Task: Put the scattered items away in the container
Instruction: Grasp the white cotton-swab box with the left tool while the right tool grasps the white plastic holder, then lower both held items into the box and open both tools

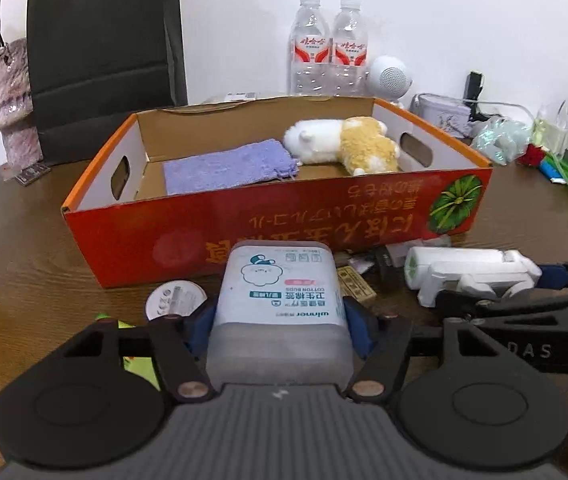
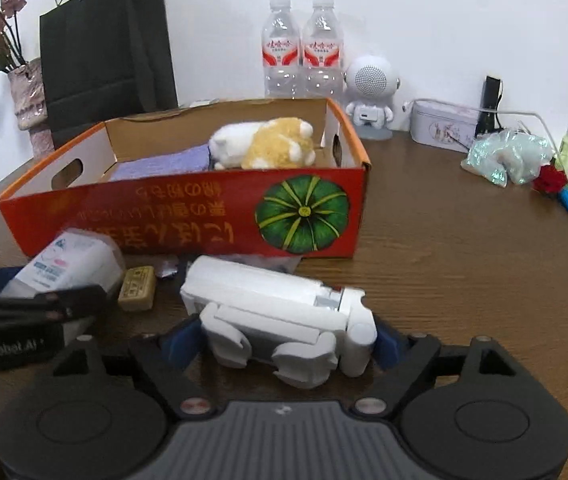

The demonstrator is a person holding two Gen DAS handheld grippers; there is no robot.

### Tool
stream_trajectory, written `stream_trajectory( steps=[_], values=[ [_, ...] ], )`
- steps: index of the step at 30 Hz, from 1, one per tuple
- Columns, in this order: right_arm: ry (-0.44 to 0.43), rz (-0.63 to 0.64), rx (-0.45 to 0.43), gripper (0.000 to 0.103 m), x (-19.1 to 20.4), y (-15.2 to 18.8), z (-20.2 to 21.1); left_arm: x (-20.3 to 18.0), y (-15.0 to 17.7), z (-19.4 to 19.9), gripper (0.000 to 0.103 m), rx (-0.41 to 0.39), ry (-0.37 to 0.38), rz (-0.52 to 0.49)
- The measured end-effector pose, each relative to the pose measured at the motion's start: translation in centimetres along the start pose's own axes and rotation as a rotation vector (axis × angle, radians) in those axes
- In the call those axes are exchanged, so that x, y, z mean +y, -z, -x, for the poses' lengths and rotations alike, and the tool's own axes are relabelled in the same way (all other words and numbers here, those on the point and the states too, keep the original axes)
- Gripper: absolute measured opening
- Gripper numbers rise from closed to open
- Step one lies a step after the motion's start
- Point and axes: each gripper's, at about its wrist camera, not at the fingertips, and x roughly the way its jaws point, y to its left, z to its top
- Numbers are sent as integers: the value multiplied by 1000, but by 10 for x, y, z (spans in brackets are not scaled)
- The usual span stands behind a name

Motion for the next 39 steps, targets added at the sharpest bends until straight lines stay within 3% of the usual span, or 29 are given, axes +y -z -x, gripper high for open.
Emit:
stream_trajectory(
  steps=[3,7,13,18,22,25,29,32,35,38,39],
  values=[
    [-25,-15,5,84,-2,3,9,-3,5,16,66,-37,11,-14],
    [-64,-21,-57,84,3,13,40,-4,17,47,66,-93,17,4],
    [-104,18,-58,84,12,27,75,4,35,87,66,-146,-29,51],
    [-138,36,-115,84,11,-1,93,28,1,97,66,-187,0,84],
    [-153,88,-191,84,9,-60,92,47,-50,78,66,-202,11,60],
    [-168,115,-145,84,13,-107,63,47,-83,51,66,-172,-30,17],
    [-170,136,-28,84,19,-149,8,61,-120,3,66,-56,12,70],
    [-132,135,84,84,20,-159,-38,67,-130,-38,66,56,5,71],
    [-149,86,220,84,17,-157,-73,73,-126,-71,66,148,-16,84],
    [-130,72,306,87,17,-148,-91,79,-119,-84,67,167,-5,102],
    [-114,95,308,86,20,-144,-90,82,-117,-84,75,149,-2,100]
  ],
)
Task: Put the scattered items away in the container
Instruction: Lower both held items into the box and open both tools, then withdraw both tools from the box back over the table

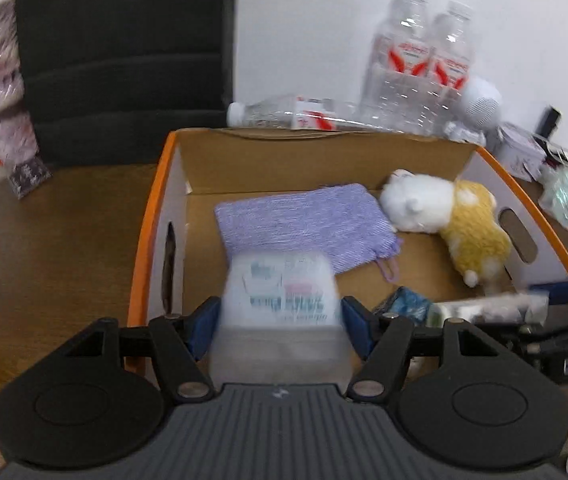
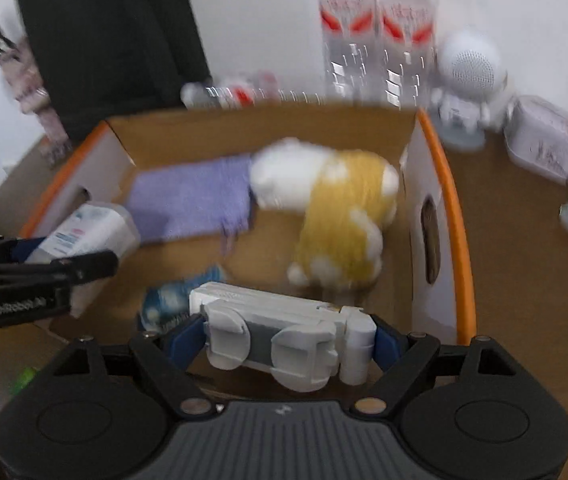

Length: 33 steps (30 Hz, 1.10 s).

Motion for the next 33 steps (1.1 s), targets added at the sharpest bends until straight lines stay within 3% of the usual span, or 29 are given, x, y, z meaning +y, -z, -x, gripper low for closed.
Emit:
stream_trajectory(
  steps=[3,8,14,17,21,22,23,26,29,31,33],
  values=[
    [1,4,26,88,0,1,5,3,3,3,89,-9,8,-36],
    [-33,-92,79,90,-11,5,18,-4,3,-1,91,8,0,-88],
    [-43,-166,88,90,-15,4,28,0,3,25,91,-38,14,-29],
    [-88,-171,5,91,-14,4,51,-2,8,53,82,-122,5,-69],
    [-56,-127,-131,91,-2,20,88,-5,25,88,88,-174,-1,-61],
    [-42,-100,-171,91,4,29,100,-6,31,98,92,-190,-2,-54],
    [-25,-69,-218,91,11,43,112,-6,43,111,103,-213,-6,-42],
    [0,14,-368,101,31,98,144,-6,85,141,103,-278,12,-26],
    [24,59,-484,103,46,169,152,-5,138,162,103,-290,4,-19],
    [63,43,-471,103,53,204,142,-3,173,169,103,-291,-7,23],
    [61,23,-430,103,58,236,131,-2,207,169,103,-242,5,71]
  ],
)
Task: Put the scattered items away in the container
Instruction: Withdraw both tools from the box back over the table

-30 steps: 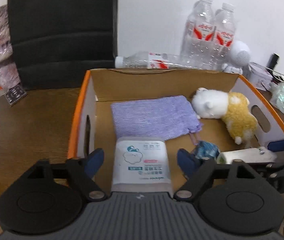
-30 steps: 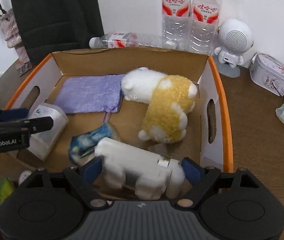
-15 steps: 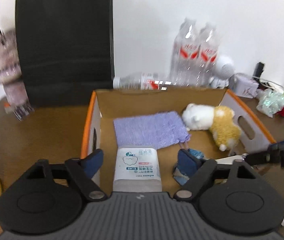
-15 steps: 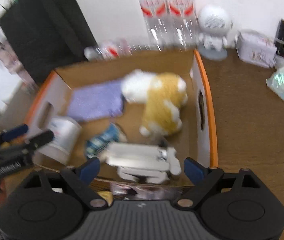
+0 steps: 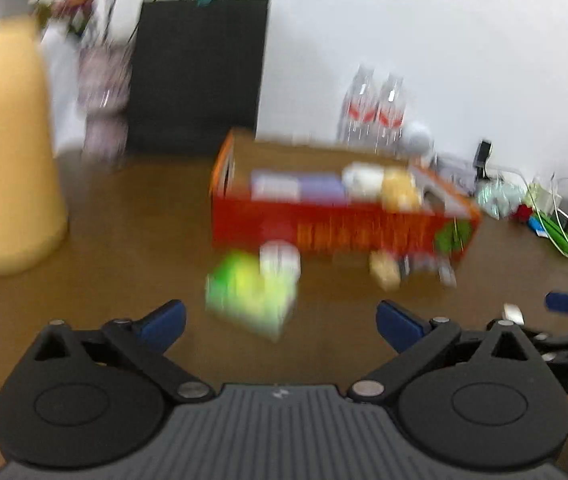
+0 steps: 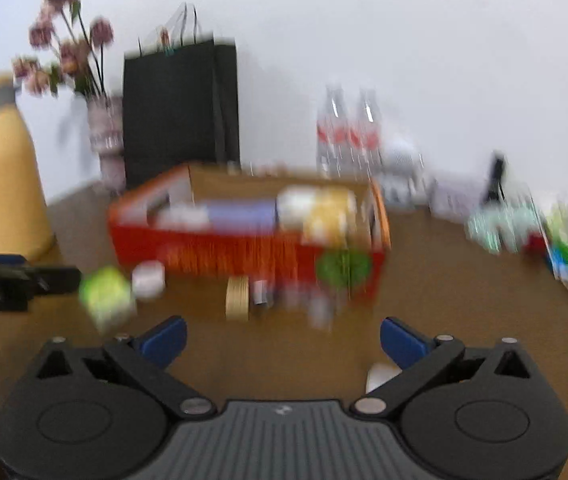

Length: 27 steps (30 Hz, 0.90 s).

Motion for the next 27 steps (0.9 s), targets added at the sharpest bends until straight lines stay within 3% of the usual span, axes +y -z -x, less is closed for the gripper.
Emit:
stream_trajectory(
  steps=[3,10,16,27],
  values=[
    [-23,-34,16,103,7,31,10,-1,31,1,103,112,-2,26],
    [-15,-89,85,103,16,58,15,-14,56,12,103,96,-37,-54],
    [26,-24,115,103,30,65,13,-23,65,12,103,107,-73,-114],
    [27,-20,116,103,31,65,13,-21,66,11,103,110,-76,-113]
  ],
)
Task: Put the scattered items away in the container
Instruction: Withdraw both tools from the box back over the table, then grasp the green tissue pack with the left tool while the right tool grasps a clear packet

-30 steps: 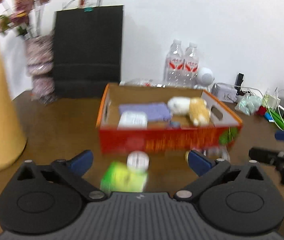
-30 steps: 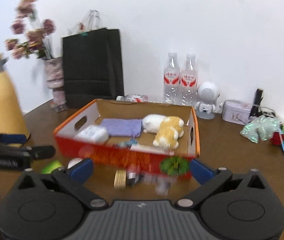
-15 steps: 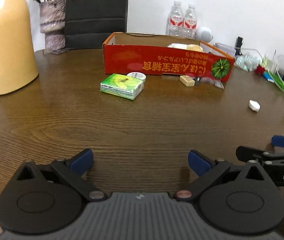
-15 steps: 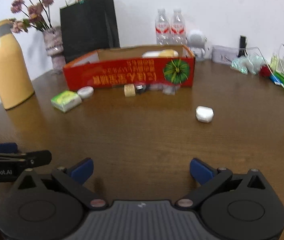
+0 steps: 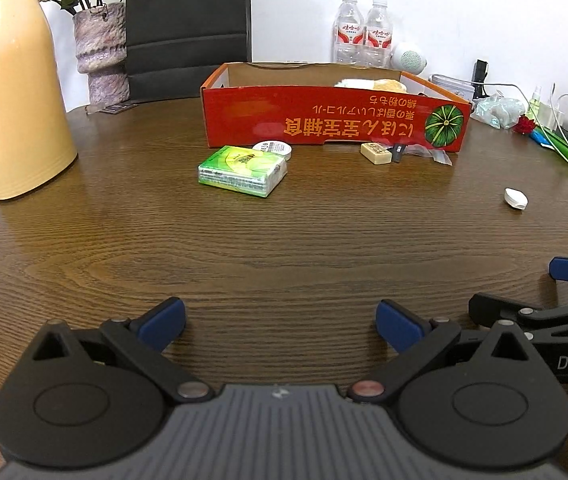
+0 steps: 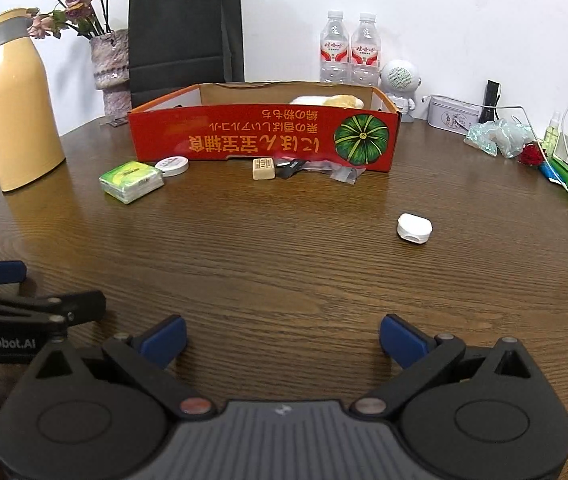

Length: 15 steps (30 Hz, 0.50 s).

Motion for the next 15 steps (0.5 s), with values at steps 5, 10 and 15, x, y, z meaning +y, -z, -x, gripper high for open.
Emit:
stream_trajectory(
  steps=[5,10,15],
  values=[
    [-9,5,0,103,0,-1,0,0,-3,-2,103,8,8,-4],
    [-56,20,-55,88,-11,-32,-1,26,-46,-13,103,-61,51,-1],
    [-30,-19,-113,85,-39,-92,-40,51,-101,-70,103,-25,97,-44]
  ],
)
